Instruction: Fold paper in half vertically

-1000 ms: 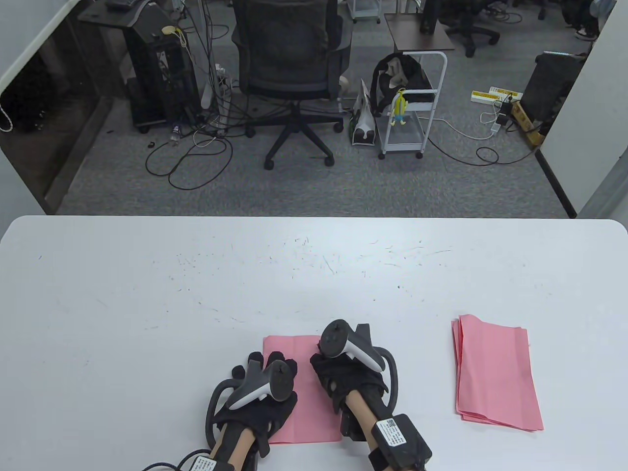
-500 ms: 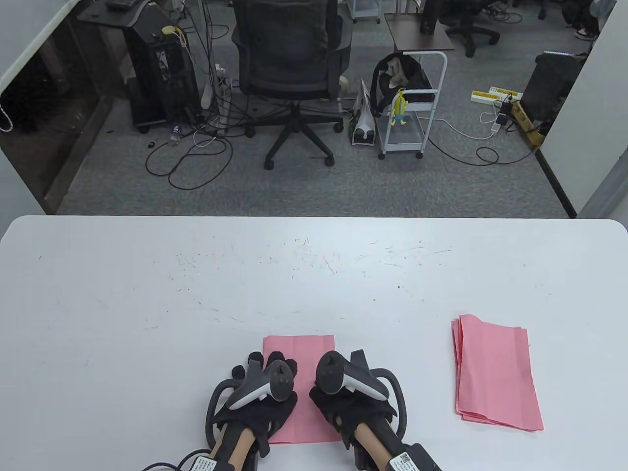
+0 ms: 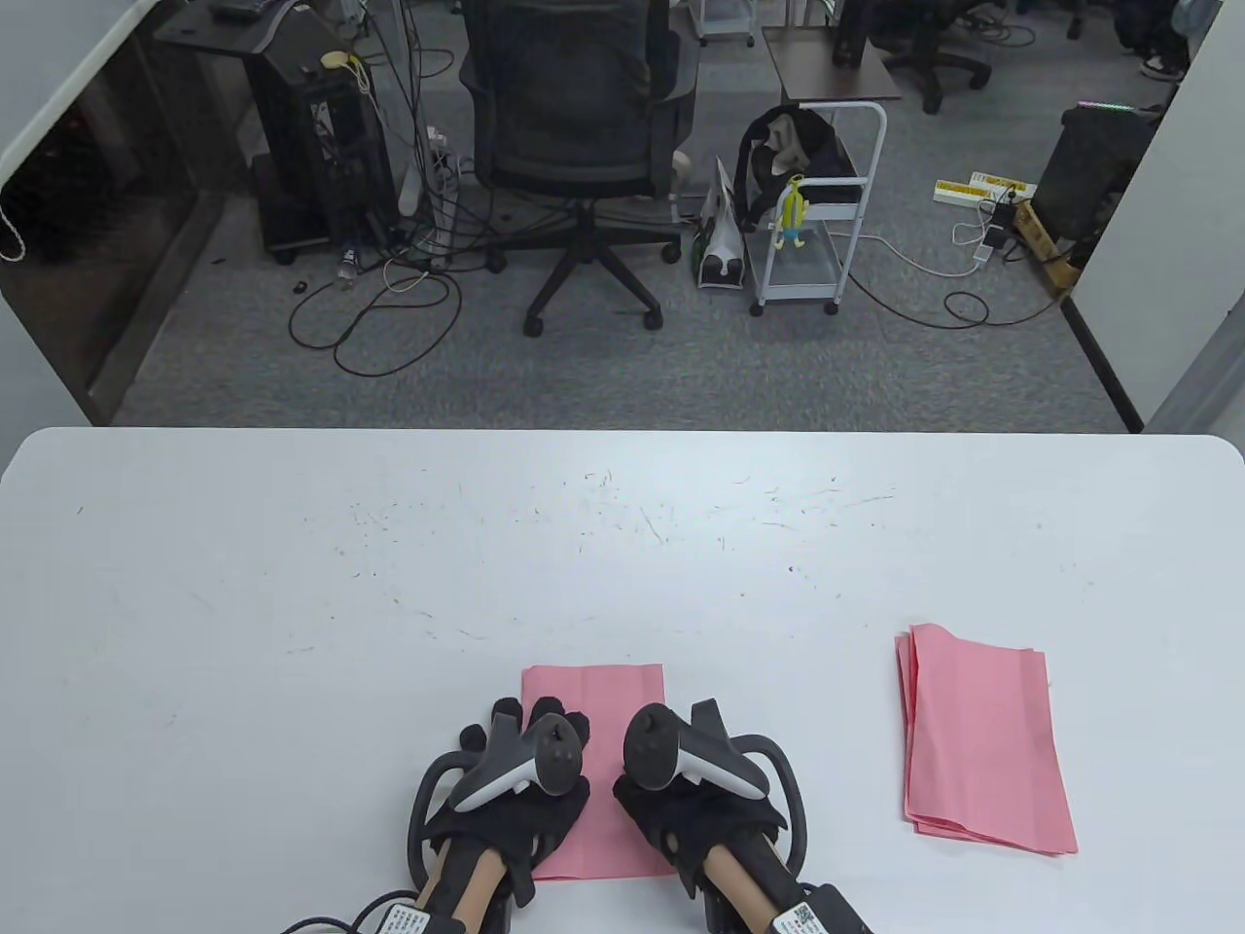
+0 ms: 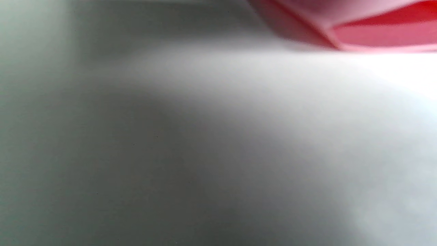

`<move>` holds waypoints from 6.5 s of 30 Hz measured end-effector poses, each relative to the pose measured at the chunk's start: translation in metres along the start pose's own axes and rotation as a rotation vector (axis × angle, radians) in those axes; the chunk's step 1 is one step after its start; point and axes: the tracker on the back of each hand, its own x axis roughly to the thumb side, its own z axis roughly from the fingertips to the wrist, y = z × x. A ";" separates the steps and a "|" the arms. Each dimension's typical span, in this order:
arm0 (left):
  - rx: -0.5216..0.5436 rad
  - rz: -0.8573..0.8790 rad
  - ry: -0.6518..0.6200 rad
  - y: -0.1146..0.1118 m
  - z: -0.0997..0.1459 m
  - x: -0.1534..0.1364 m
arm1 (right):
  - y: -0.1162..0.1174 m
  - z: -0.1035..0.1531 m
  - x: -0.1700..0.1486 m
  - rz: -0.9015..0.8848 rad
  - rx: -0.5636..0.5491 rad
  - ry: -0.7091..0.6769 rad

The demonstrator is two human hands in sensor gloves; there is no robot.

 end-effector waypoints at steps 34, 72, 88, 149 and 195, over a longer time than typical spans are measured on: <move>0.000 -0.001 0.002 0.000 0.000 0.000 | -0.013 0.015 -0.029 -0.231 0.028 0.053; 0.000 0.005 -0.004 0.000 0.000 0.000 | -0.001 -0.020 -0.010 -0.448 0.024 -0.060; 0.004 0.001 -0.002 -0.001 0.000 0.000 | 0.007 -0.023 -0.031 -0.609 -0.083 0.146; 0.433 0.038 -0.091 0.101 0.075 0.034 | -0.089 0.138 -0.252 -0.894 -0.513 0.451; 0.411 0.018 -0.041 0.097 0.066 0.028 | -0.098 0.083 -0.157 -0.388 -0.440 0.379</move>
